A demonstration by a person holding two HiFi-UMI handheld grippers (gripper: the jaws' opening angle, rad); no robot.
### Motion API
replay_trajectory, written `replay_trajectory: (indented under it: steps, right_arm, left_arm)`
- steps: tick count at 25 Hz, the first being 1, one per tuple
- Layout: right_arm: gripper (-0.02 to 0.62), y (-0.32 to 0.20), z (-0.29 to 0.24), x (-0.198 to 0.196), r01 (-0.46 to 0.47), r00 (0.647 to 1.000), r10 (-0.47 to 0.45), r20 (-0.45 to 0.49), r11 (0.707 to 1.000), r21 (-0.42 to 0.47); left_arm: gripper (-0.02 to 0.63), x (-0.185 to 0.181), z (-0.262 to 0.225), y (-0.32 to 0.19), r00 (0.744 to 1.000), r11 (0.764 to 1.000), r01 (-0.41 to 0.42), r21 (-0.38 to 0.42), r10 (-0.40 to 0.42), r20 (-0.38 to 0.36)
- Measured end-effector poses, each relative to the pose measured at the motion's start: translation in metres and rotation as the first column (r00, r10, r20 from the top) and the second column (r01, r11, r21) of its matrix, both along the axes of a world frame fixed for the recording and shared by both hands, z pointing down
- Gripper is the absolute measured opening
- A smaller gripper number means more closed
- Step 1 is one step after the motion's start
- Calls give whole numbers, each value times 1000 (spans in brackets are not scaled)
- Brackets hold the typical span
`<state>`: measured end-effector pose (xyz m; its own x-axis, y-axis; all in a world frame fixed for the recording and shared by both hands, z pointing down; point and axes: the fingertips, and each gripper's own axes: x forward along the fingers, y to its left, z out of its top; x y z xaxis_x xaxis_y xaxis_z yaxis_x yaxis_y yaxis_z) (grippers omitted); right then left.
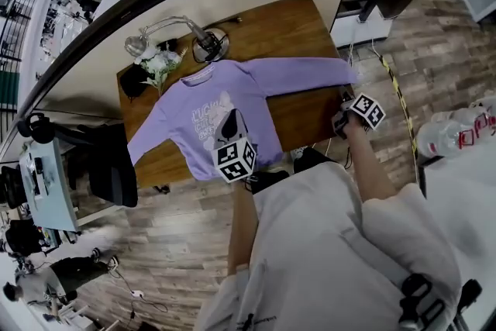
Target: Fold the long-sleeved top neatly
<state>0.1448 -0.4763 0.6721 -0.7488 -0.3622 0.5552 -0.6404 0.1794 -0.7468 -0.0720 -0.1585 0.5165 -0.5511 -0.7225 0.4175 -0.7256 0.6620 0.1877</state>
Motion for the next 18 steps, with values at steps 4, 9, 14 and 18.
replay_trajectory:
  steps: [4,9,14,18]
  right_arm:
    - [110,-16,10,-5,-66,995,73,70,992,-106]
    - [115,-28,17,-8,-114,988,130,87,979,-169]
    - [93,-41,20,-15,-167,974,196,111,959,-228]
    - [20,-44,24,-14,-169,981,184,57,963,-211]
  left_arm:
    - [24,8,11,-14,1000,1000,26,-14,-27,-15]
    - [25,11,7,-25,999,999,51,-15,-51,-4]
    - [25,10,12,-23,995,996,93,-5,-93,-27]
    - [25,7,11,-11,990,991,133,-2,-133,-43]
